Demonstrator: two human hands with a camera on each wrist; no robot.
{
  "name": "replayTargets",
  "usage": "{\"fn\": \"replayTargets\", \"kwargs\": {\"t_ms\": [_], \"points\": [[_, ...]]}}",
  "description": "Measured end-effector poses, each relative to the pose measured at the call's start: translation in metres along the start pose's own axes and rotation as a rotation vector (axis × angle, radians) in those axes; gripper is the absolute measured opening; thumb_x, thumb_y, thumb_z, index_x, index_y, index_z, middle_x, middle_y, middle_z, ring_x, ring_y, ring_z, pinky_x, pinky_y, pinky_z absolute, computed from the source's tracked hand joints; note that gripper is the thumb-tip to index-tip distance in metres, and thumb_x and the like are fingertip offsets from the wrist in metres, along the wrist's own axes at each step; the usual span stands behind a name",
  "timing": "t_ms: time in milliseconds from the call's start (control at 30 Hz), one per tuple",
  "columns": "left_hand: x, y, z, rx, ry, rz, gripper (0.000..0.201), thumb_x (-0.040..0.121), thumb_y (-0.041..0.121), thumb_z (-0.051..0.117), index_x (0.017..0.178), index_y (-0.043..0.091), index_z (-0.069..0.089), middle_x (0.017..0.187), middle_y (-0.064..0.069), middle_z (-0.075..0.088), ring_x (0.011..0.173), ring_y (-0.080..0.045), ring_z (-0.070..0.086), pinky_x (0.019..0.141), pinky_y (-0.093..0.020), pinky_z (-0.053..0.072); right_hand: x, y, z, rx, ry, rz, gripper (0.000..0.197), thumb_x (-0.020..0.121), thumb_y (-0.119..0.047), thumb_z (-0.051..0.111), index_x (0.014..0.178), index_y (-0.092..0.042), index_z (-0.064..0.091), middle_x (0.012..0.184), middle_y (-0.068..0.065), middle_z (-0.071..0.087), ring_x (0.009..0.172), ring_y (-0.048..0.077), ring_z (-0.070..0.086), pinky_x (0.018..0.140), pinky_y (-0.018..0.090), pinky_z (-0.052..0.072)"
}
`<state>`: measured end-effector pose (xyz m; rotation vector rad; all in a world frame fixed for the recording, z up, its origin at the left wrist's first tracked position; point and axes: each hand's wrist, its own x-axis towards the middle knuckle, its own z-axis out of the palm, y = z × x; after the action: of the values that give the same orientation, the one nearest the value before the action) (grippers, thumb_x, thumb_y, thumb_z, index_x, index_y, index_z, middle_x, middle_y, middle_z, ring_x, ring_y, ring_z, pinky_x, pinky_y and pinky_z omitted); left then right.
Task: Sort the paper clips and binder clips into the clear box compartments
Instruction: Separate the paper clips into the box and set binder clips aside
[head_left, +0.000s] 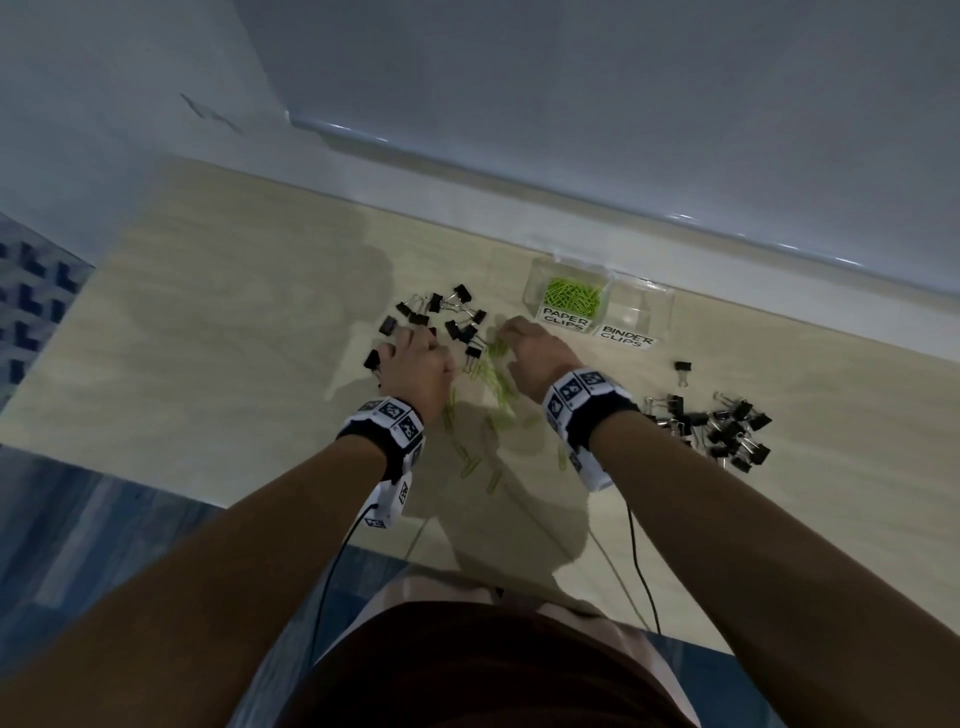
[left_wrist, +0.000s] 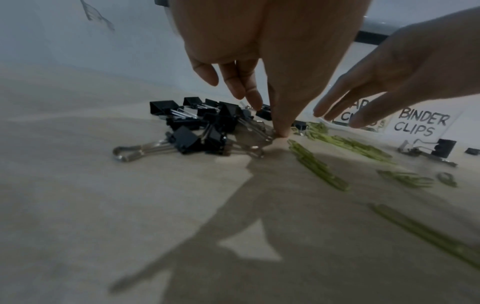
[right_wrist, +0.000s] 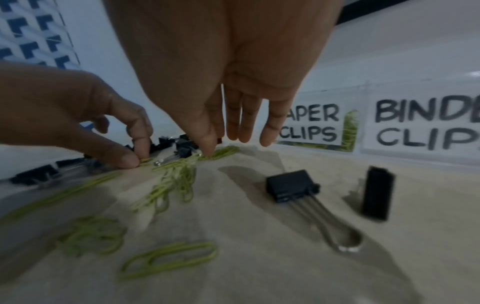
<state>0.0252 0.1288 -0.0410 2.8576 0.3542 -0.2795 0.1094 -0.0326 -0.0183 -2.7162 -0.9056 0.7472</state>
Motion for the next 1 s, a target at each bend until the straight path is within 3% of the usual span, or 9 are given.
{"fn": "replayTargets", "kwargs": {"t_ms": [233,333,400,500,600,700,833,1000], "points": [[0.003,0.003,-0.008,-0.072,-0.054,0.048,0.024,0.086,0.029,0.048,0.1,0.013,0.06,0.117,-0.007,0.051,0.117,-0.029,0.039,0.095,-0.046,0.033,-0.045,0.005,0.037,-0.122,0.063,-0.092,0.062,0.08,0.005,0.051,0.138,-0.012,0.038,0.141,0.009,0.037,0.117,0.031,0.046,0.098,0.044,0.043],[-0.006,0.003,-0.008,-0.089,-0.11,0.219,0.015,0.084,0.028,0.054,0.09,0.018,0.062,0.112,-0.001,0.052,0.114,-0.025,0.041,0.094,-0.043,0.032,-0.071,0.011,0.054,-0.146,0.065,-0.203,0.053,0.08,0.007,0.048,0.131,-0.007,0.047,0.133,0.012,0.046,0.106,0.035,0.052,0.091,0.046,0.045],[-0.013,0.004,-0.004,-0.024,-0.194,0.32,0.018,0.086,0.028,0.056,0.097,0.015,0.064,0.117,-0.002,0.051,0.119,-0.024,0.038,0.098,-0.042,0.03,-0.077,0.013,0.056,-0.168,0.032,-0.233,0.049,0.08,0.006,0.047,0.127,-0.008,0.052,0.129,0.012,0.049,0.1,0.036,0.053,0.087,0.045,0.047],[-0.02,0.002,0.005,-0.092,-0.181,0.319,0.029,0.088,0.018,0.057,0.115,0.005,0.06,0.124,-0.012,0.049,0.121,-0.029,0.04,0.1,-0.038,0.036,-0.062,0.007,0.042,-0.126,0.039,-0.202,0.055,0.079,0.006,0.05,0.131,-0.012,0.049,0.137,0.01,0.045,0.109,0.033,0.052,0.093,0.044,0.046],[-0.033,-0.001,0.013,-0.171,-0.122,0.239,0.033,0.09,0.017,0.056,0.119,0.0,0.057,0.12,-0.017,0.052,0.113,-0.033,0.049,0.097,-0.042,0.043,-0.039,-0.004,0.025,-0.099,0.034,-0.169,0.062,0.08,0.002,0.053,0.138,-0.014,0.041,0.146,0.009,0.035,0.122,0.032,0.044,0.1,0.042,0.04],[-0.049,-0.004,0.024,-0.179,-0.116,0.218,0.032,0.091,0.018,0.053,0.118,0.002,0.059,0.117,-0.016,0.053,0.107,-0.032,0.052,0.093,-0.039,0.047,-0.028,-0.013,0.018,-0.147,-0.053,-0.136,0.061,0.083,0.0,0.047,0.141,-0.011,0.033,0.153,0.007,0.021,0.131,0.033,0.034,0.106,0.044,0.034],[-0.056,0.002,0.025,-0.229,-0.116,0.299,0.027,0.089,0.013,0.053,0.112,0.001,0.062,0.111,-0.017,0.055,0.102,-0.033,0.052,0.089,-0.038,0.047,-0.041,-0.011,0.025,-0.24,-0.068,-0.164,0.066,0.083,0.0,0.049,0.144,-0.01,0.025,0.154,0.006,0.015,0.135,0.03,0.027,0.108,0.044,0.03],[-0.046,0.017,0.016,-0.268,-0.244,0.285,0.034,0.089,0.012,0.053,0.123,0.01,0.055,0.129,-0.01,0.05,0.115,-0.026,0.049,0.097,-0.035,0.042,-0.084,0.006,0.044,-0.252,-0.02,-0.244,0.068,0.081,0.008,0.045,0.144,-0.009,0.026,0.153,0.008,0.021,0.132,0.029,0.033,0.107,0.042,0.03]]}}
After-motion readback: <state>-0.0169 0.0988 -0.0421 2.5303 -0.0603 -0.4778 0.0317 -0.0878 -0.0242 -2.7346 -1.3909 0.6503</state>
